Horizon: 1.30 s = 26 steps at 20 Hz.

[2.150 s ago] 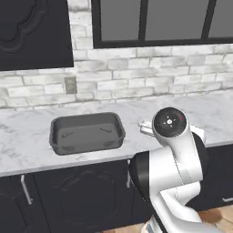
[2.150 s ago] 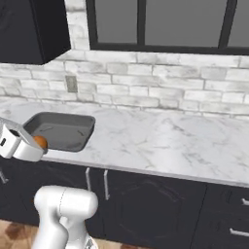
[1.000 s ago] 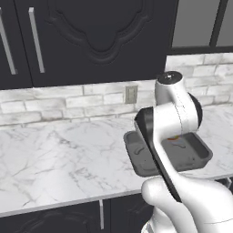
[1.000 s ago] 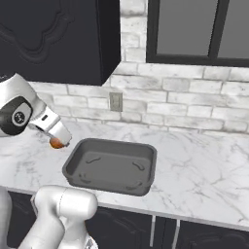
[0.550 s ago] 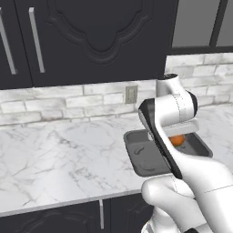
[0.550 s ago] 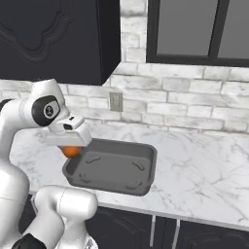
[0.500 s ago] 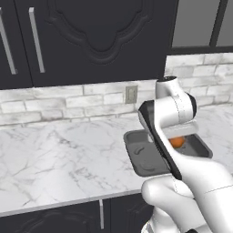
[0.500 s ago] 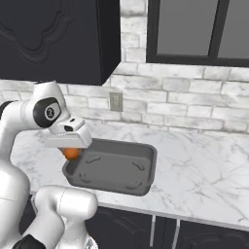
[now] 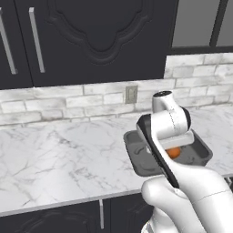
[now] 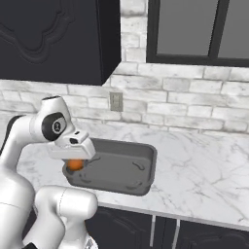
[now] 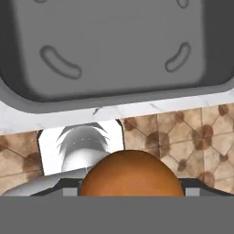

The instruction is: Pick up both tangerines from the fridge and place them inside the tupperware on the counter.

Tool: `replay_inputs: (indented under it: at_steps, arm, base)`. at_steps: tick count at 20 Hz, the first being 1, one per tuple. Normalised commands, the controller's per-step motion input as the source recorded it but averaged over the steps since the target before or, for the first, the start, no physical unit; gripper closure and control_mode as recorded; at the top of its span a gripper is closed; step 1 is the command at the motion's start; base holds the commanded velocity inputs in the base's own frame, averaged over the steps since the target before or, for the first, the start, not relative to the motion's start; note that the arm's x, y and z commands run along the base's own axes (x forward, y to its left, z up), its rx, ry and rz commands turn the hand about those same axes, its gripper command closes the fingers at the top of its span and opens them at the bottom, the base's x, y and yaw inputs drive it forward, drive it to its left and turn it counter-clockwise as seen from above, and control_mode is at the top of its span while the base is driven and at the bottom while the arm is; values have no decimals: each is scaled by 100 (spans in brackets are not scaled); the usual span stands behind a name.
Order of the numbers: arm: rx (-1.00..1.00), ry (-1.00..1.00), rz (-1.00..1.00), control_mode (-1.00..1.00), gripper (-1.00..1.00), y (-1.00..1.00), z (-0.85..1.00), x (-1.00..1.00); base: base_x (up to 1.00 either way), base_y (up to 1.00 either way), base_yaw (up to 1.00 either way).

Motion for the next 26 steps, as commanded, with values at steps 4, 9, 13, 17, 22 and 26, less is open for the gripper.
replay_inputs:
  at_steps: [4, 9, 13, 17, 22, 26]
  arm:
    - [0, 0, 15, -100, 100, -11, -33, 31]
    - [0, 0, 8, -100, 100, -8, -33, 38]
    - [0, 0, 9, -100, 100, -7, -38, 45]
    - [3, 0, 12, -100, 100, -6, -33, 59]
    - [4, 0, 10, -100, 100, -3, -39, 65]
    - [0, 0, 7, -100, 100, 0, -45, 56]
  base:
    - [0, 0, 0]
    - [0, 0, 0]
    - [0, 0, 0]
    - [0, 0, 0]
    - [0, 0, 0]
    - [0, 0, 0]
